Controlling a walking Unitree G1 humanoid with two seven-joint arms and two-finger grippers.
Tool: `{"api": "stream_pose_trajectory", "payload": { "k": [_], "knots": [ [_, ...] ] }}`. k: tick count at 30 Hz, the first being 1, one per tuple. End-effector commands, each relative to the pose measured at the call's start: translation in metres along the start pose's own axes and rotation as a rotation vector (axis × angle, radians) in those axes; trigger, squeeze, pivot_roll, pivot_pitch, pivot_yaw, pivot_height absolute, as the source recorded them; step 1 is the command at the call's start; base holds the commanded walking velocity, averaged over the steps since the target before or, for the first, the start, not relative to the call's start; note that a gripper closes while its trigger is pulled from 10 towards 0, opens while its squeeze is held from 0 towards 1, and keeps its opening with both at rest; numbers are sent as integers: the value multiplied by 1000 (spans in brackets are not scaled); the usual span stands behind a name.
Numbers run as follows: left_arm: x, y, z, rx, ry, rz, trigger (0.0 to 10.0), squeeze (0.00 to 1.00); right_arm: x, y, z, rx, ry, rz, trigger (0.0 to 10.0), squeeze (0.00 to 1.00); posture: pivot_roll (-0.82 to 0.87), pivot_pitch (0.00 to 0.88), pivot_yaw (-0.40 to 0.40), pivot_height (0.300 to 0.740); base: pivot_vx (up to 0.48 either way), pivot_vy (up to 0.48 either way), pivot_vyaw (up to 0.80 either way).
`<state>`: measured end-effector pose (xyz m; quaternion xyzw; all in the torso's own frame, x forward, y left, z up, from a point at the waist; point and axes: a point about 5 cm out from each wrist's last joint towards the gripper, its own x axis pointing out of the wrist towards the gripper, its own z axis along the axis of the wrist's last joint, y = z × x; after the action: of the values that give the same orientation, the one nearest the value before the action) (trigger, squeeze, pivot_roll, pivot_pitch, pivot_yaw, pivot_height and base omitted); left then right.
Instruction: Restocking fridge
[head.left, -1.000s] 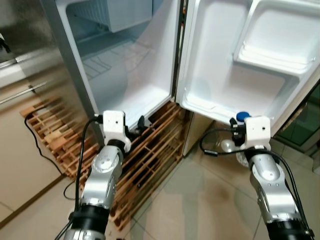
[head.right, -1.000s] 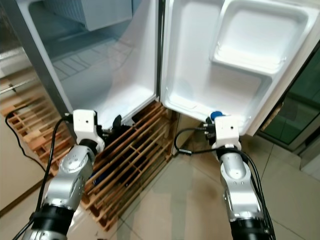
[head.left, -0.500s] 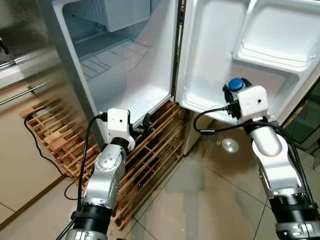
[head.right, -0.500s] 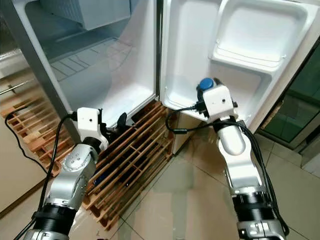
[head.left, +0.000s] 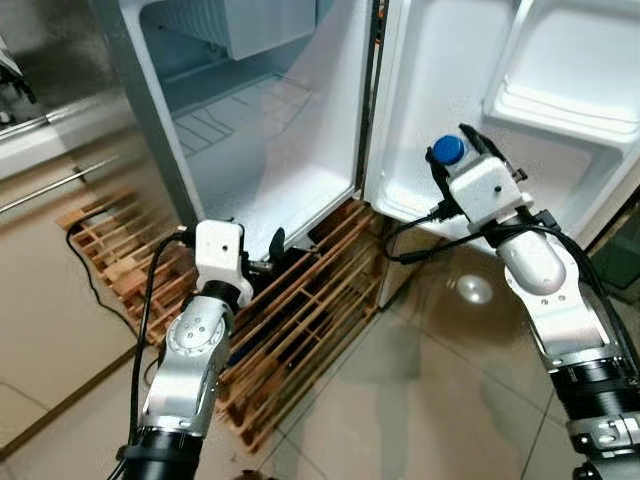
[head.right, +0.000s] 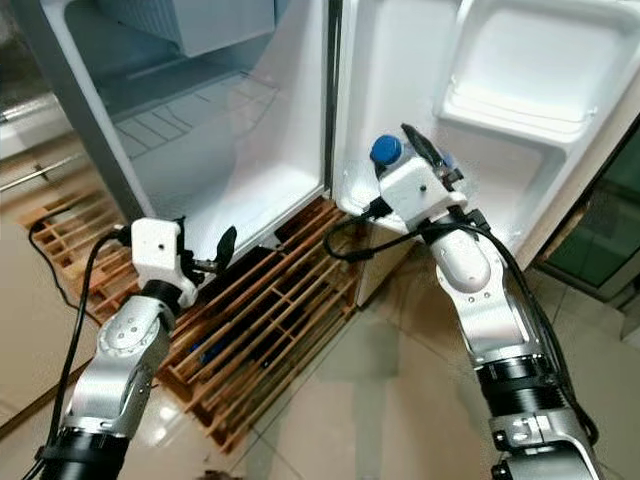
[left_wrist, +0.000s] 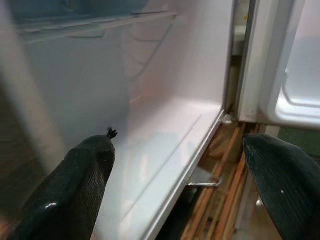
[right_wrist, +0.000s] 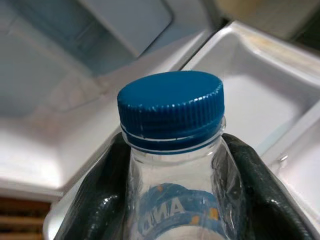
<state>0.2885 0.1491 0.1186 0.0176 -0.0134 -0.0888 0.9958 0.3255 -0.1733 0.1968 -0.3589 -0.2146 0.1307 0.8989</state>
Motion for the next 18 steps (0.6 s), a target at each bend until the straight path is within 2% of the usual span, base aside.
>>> {"api": "stream_pose_trajectory", "payload": {
  "k": [1, 5, 7, 11, 18],
  "knots": [
    [-4, 7, 6, 17, -16, 8, 10000, 0, -2, -3, -2, -76, -31, 6, 10000, 0, -38, 76, 90, 740, 0, 0, 0],
    [-8, 9, 8, 34, -21, 5, 10000, 0, -6, -2, -5, -118, -38, 22, 10000, 0, -28, 85, 101, 740, 0, 0, 0],
    [-12, 10, 11, 63, -23, 0, 10000, 0, -9, -7, -15, -186, -22, 28, 10000, 0, -19, 97, 114, 740, 0, 0, 0],
    [-15, 9, 13, 92, -22, -8, 10000, 0, -11, -14, -20, -244, -21, 20, 10000, 0, -14, 108, 124, 740, 0, 0, 0],
    [-20, 9, 14, 120, -13, -25, 10000, 0, -15, -26, -30, -257, 10, -33, 10000, 0, -14, 118, 137, 740, 0, 0, 0]
  ]
}}
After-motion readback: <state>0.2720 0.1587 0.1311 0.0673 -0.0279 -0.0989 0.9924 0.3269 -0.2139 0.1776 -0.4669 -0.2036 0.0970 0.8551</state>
